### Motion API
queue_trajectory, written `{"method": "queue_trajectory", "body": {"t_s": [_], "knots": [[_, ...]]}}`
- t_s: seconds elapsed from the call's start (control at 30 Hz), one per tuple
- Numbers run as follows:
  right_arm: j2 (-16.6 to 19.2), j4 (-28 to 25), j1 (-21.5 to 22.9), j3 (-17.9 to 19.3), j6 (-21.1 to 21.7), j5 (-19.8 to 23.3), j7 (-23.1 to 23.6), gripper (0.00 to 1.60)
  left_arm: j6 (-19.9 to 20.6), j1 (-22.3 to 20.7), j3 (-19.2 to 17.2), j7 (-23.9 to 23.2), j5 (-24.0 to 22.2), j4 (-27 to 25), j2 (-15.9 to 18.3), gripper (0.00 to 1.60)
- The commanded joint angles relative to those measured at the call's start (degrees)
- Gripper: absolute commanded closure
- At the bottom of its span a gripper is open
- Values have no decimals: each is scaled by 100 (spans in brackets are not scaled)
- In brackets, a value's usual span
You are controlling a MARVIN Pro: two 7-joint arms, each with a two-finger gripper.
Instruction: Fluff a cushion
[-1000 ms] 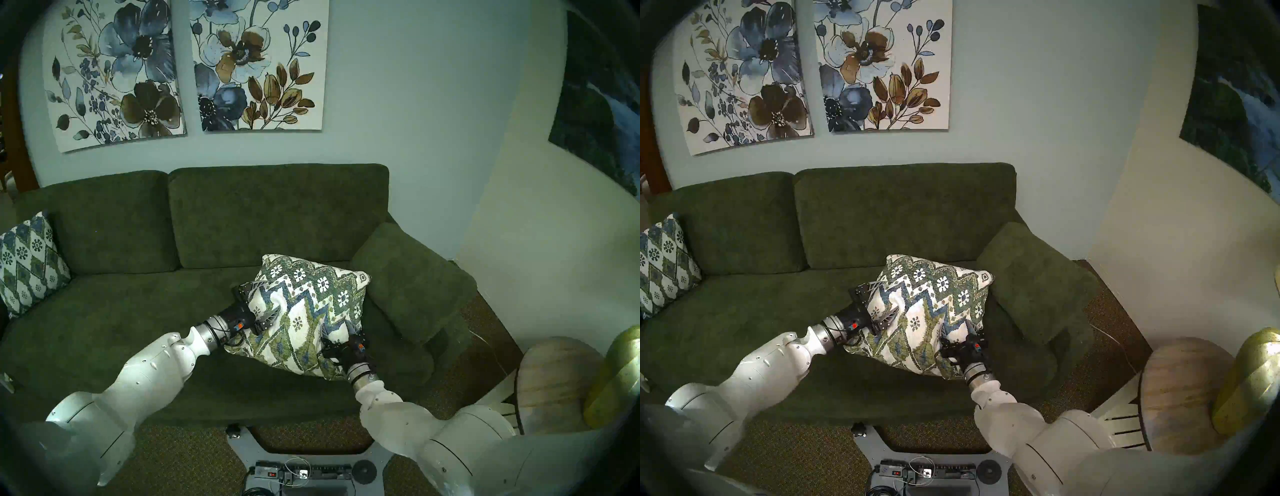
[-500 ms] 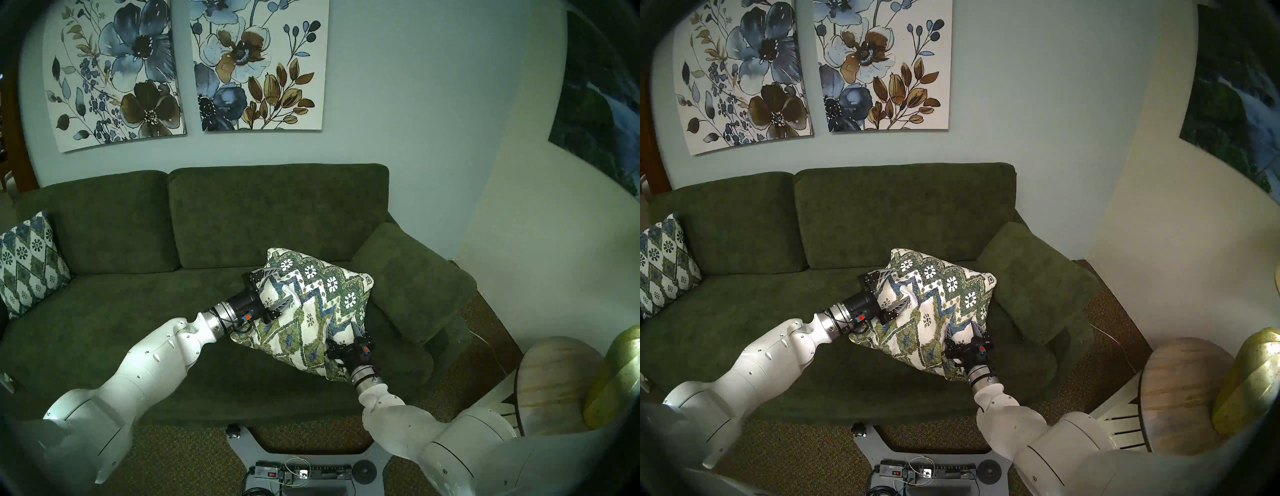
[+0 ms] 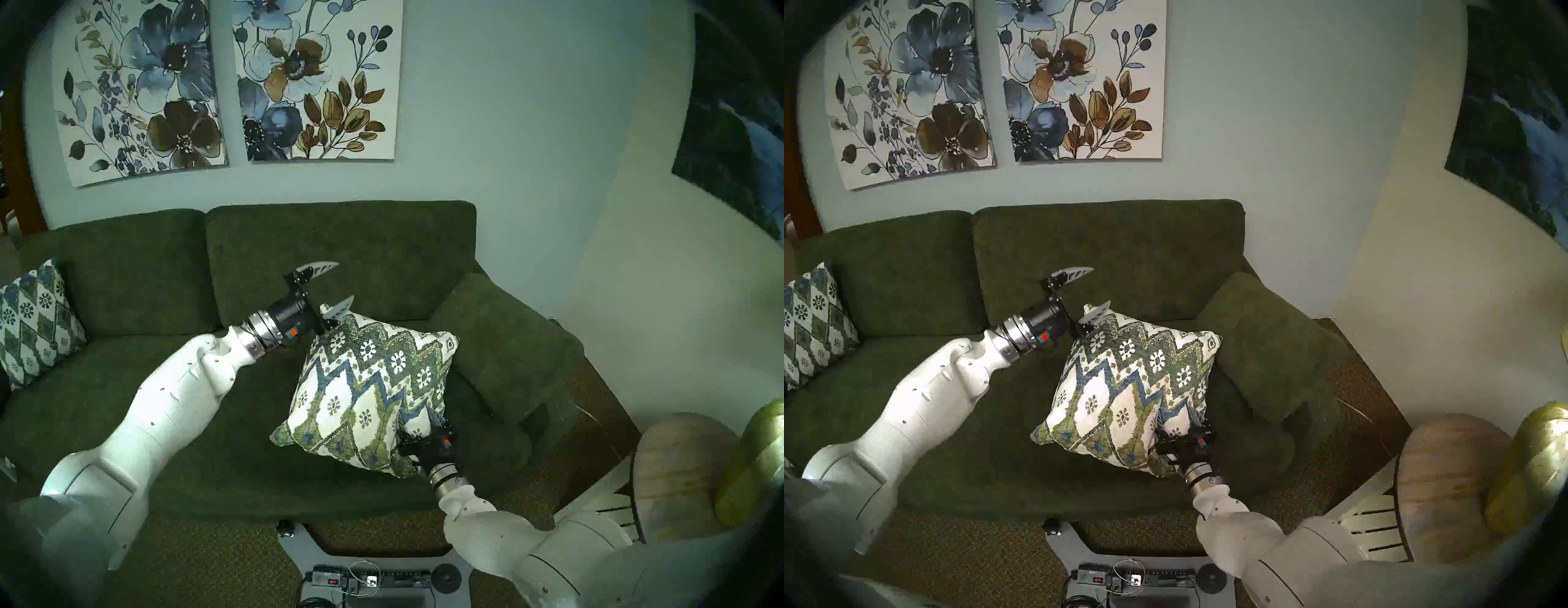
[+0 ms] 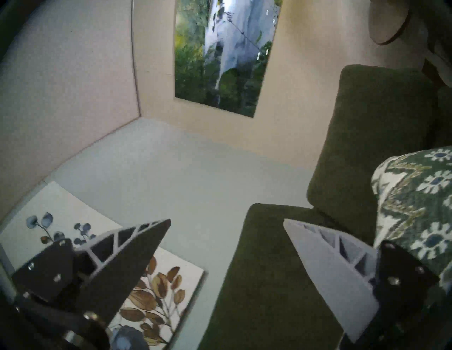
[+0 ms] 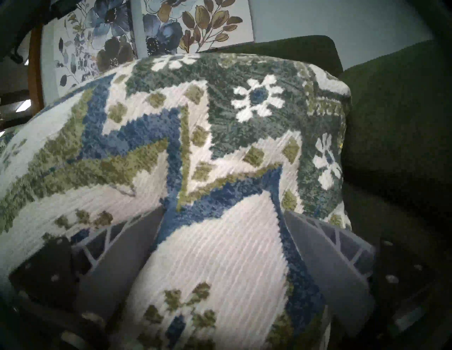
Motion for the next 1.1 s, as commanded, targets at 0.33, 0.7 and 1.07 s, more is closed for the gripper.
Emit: {"method": "queue_trajectory", "body": {"t_s": [0.33,0.7,1.07], "knots": [[-32,208,-452,-427,343,-202,82,0,275,963,296,44,-18,408,-183,0],[4,208,-416,-559,284,-165,83,0,793,564,552,-79,-75,1217,-764,0],[180,203,-515,-519,93,-52,50,0,1324,591,581,-303,-158,2204,-913,0]]}}
